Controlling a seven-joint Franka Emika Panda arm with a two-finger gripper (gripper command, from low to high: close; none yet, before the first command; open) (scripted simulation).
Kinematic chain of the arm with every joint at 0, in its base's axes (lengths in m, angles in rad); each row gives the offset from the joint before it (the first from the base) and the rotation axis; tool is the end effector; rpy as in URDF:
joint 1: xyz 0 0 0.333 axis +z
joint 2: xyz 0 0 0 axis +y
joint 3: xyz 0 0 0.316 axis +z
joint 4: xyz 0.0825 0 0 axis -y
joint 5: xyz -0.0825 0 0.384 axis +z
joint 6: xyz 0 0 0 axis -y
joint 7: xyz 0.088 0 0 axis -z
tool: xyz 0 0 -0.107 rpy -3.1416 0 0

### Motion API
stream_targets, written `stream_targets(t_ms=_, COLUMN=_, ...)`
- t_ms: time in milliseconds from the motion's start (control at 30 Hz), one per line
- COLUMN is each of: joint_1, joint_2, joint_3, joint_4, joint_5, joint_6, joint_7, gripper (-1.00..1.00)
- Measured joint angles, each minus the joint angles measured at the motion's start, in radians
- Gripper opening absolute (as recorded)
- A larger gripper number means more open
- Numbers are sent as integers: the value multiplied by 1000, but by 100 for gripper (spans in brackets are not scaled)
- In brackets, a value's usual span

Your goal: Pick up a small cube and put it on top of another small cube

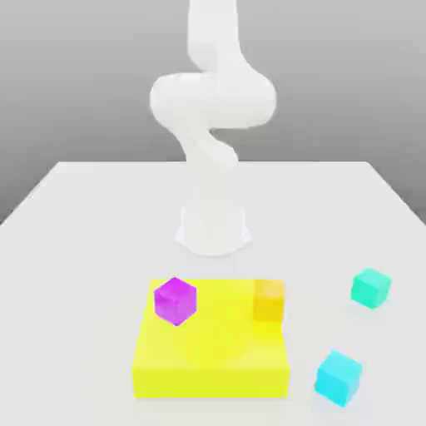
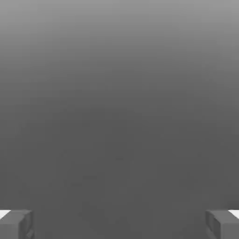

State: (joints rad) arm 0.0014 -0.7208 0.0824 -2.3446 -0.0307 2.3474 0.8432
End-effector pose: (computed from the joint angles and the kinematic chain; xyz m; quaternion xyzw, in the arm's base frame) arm 0.3767 0.0415 0.6639 -0.8706 0.3407 -0.3345 0.1190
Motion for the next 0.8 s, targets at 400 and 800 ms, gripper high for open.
stream_targets(t_ms=400, joint_1=45, joint_2=396, joint_3=340, joint_4=-214, joint_5=-157, joint_6=225, joint_7=215, gripper=0)
stream_targets(t_ms=800, joint_1=252, joint_2=738, joint_3=559, joint_4=-430, joint_5=-134, joint_6=460, joint_7=299, gripper=0)
